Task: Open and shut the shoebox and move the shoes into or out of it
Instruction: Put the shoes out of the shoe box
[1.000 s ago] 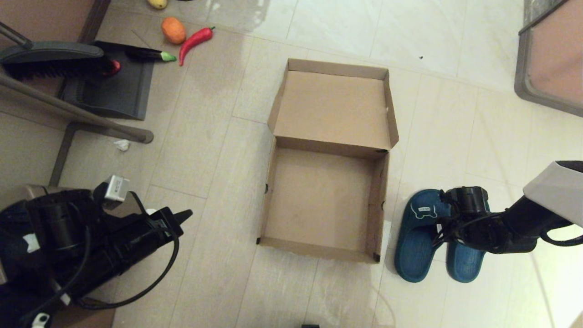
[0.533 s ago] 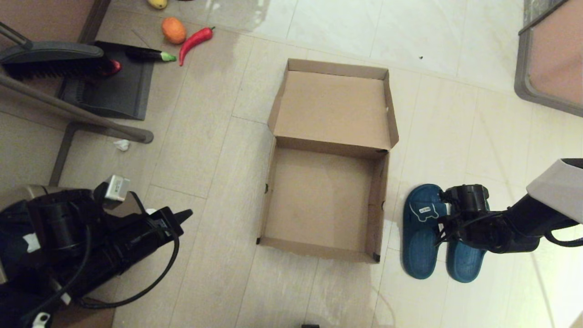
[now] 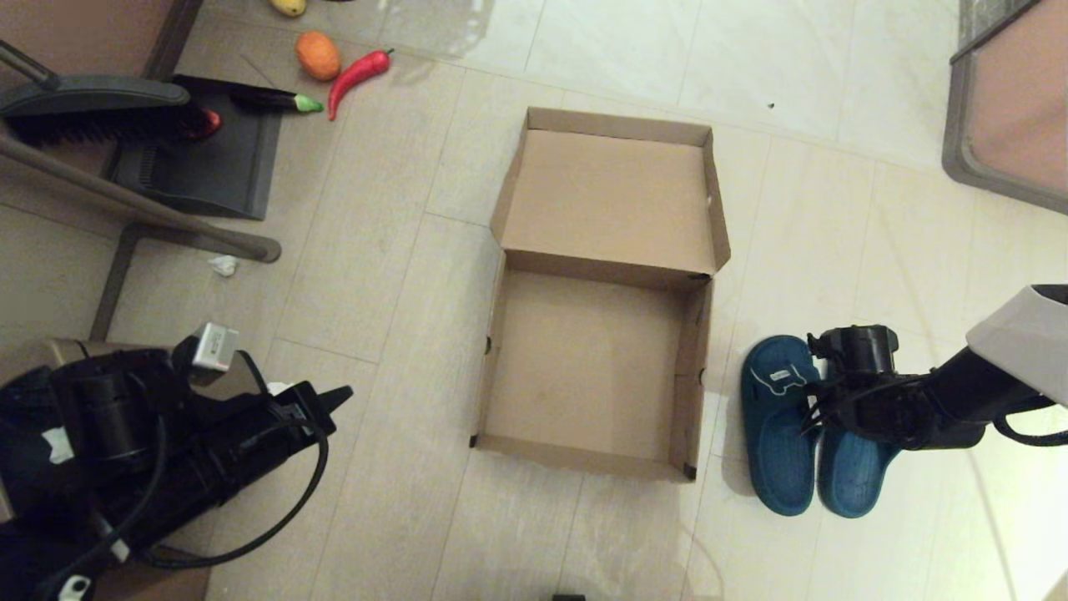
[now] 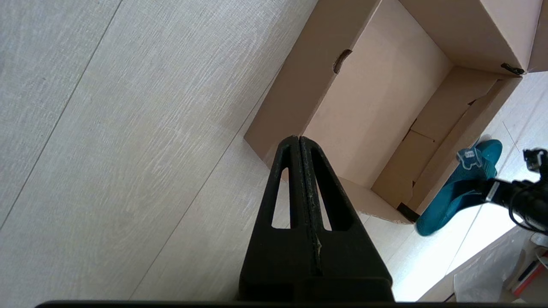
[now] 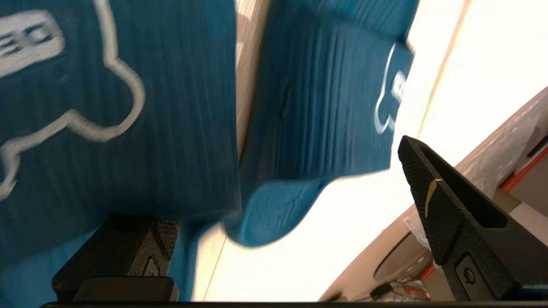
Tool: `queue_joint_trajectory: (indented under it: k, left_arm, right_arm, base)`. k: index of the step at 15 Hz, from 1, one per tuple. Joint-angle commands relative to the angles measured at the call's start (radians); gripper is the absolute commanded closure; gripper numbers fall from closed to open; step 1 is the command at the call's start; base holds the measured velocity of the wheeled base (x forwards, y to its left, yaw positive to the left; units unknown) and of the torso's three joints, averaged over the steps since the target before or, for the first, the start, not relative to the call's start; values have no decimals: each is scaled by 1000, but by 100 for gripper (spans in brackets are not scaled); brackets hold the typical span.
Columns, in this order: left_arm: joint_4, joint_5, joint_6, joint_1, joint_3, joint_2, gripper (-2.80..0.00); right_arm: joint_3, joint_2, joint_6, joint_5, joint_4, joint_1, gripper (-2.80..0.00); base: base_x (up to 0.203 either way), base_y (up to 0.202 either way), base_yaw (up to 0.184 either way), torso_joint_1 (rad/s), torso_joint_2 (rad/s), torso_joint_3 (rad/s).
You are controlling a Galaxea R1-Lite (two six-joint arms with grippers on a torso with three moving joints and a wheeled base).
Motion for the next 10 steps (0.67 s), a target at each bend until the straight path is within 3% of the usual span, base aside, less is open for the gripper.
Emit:
queue_joint_trajectory:
  k: [1, 5, 10]
  left_arm:
    - [-6, 0, -1, 0, 1, -7, 0]
    - [-6, 0, -1, -2, -2, -6, 0]
    - [-6, 1, -4, -3, 2, -15, 0]
  right_arm:
    - [-15, 10, -2, -3, -7, -1, -280]
    - [89, -63, 1, -3, -7, -10, -280]
    - [107, -90, -7, -10, -7, -42, -280]
  base:
    - [0, 0, 0, 0, 0, 0]
    - [0, 0, 0, 0, 0, 0]
    - [0, 0, 0, 0, 0, 0]
